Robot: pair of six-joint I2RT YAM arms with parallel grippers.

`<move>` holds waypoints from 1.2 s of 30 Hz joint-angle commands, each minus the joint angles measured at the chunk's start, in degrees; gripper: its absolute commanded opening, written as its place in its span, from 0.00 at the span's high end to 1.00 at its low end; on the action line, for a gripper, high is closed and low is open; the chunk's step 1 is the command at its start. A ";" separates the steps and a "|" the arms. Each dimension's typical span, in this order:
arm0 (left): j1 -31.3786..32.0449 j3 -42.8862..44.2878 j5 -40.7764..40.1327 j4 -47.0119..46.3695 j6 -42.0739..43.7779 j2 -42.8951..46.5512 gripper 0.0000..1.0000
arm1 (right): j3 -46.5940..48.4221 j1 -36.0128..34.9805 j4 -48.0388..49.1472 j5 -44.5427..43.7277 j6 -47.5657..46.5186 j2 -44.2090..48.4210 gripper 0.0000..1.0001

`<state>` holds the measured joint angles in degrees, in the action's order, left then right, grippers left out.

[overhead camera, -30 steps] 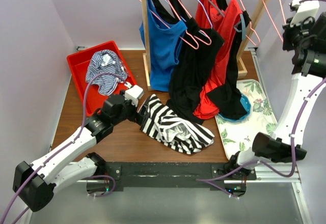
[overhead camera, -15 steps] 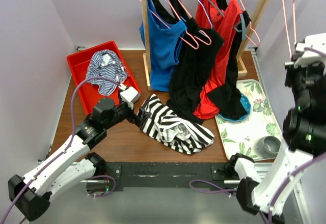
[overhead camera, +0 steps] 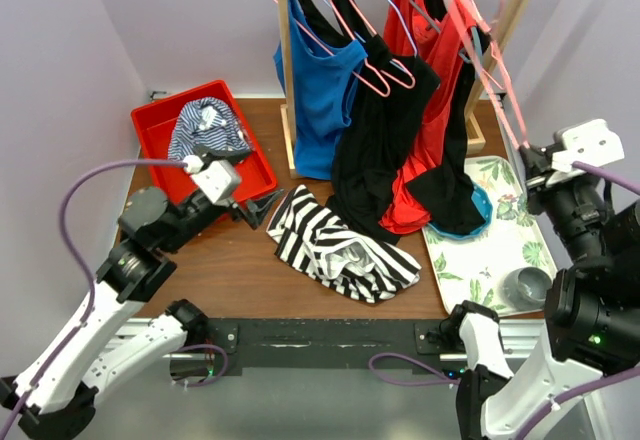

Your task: Place the tank top on the hanger

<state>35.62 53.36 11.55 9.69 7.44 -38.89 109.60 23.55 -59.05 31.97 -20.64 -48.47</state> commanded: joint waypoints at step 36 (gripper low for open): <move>-0.28 -2.65 29.66 -0.12 8.29 -13.31 0.13 | -39.90 -23.11 -24.89 32.90 -43.69 -8.49 1.00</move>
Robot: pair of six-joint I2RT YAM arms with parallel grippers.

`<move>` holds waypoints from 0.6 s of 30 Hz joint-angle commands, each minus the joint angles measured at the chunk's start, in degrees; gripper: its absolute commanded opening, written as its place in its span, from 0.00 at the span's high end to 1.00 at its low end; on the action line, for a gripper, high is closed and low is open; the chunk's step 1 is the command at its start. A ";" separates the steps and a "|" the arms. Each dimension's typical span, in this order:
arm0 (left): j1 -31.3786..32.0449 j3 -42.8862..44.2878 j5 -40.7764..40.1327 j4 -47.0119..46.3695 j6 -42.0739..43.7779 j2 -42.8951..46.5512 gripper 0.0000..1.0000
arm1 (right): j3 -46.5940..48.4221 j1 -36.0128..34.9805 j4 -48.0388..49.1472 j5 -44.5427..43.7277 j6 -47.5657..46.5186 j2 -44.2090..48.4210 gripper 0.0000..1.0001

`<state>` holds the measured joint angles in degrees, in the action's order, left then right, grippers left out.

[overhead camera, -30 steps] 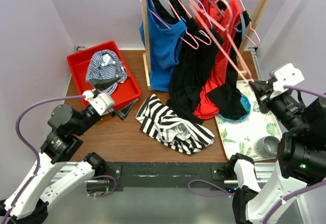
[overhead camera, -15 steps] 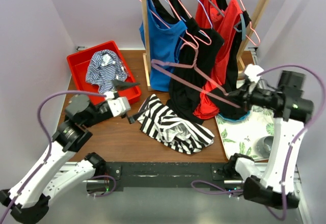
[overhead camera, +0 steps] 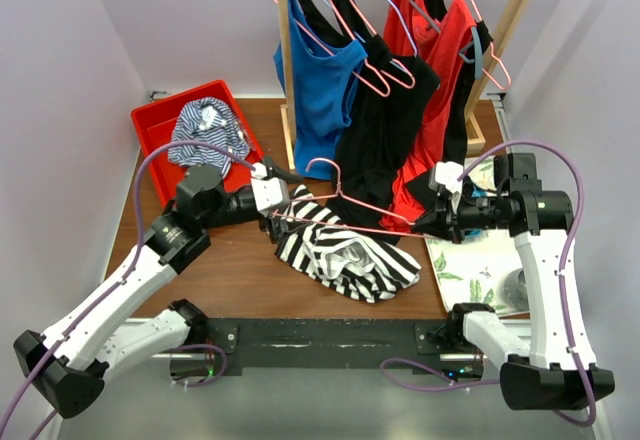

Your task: Place the tank top on the hanger

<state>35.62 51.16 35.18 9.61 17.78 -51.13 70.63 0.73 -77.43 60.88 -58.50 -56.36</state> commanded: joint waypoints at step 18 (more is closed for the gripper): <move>4.44 -1.76 17.04 -5.21 -17.07 -12.23 1.00 | -0.59 -8.28 -0.36 -0.06 3.13 -6.65 0.43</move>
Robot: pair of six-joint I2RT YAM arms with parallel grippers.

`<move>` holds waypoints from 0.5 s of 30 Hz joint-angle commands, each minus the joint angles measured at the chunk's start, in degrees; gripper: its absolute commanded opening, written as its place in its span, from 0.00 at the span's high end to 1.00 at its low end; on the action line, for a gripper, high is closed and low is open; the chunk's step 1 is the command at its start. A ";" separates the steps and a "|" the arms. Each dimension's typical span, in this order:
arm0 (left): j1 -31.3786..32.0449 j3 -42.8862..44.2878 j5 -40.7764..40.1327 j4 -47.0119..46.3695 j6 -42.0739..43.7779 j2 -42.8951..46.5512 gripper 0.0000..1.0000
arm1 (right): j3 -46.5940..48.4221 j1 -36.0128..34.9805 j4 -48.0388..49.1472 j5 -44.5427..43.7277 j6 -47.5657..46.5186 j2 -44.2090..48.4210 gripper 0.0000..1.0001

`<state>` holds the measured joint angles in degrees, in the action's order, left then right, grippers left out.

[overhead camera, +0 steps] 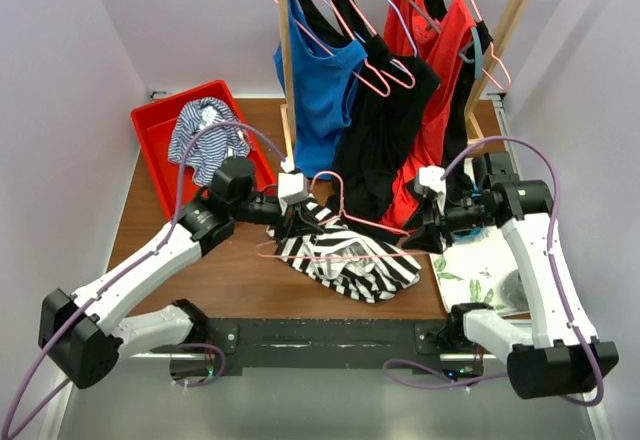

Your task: Place the tank top on the hanger

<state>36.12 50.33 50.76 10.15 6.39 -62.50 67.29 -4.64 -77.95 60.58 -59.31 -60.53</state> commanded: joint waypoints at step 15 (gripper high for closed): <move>9.94 0.74 -6.20 -13.31 -9.12 -6.67 1.00 | 4.00 -17.59 3.50 -1.60 13.68 -11.19 0.64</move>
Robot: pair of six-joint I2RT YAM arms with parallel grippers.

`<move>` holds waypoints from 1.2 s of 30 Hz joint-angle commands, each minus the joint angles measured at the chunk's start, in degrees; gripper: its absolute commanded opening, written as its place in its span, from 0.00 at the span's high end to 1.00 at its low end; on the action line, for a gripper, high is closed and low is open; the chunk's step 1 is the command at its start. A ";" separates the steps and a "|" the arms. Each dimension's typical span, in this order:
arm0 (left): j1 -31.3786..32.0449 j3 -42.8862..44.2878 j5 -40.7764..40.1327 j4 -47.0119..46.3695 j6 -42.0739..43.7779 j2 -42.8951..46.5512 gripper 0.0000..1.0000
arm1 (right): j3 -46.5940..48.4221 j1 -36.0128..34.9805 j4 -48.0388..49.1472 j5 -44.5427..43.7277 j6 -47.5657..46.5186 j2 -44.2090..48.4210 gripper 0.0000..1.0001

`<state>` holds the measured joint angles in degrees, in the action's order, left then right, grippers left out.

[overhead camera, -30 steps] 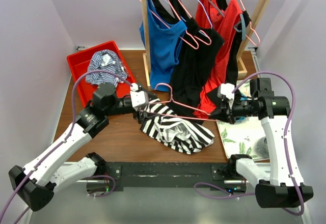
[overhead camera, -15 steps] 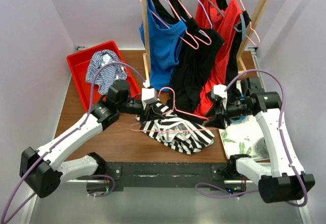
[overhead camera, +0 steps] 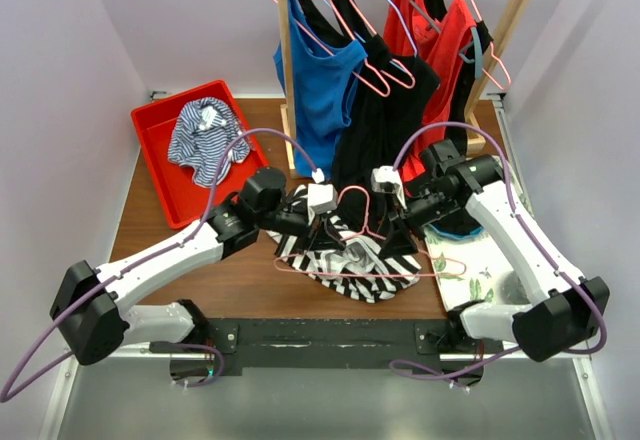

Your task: Place the tank top on the hanger

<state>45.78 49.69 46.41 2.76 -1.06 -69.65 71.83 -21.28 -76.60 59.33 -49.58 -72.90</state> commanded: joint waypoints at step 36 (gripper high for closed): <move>12.92 -0.48 -57.92 21.14 -33.30 -2.07 0.46 | 4.90 12.49 -11.73 -22.86 3.44 21.93 1.00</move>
<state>55.72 43.81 -3.51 21.28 -30.57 -70.02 77.78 -8.93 -77.36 33.17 -45.10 -51.33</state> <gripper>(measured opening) 0.560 0.034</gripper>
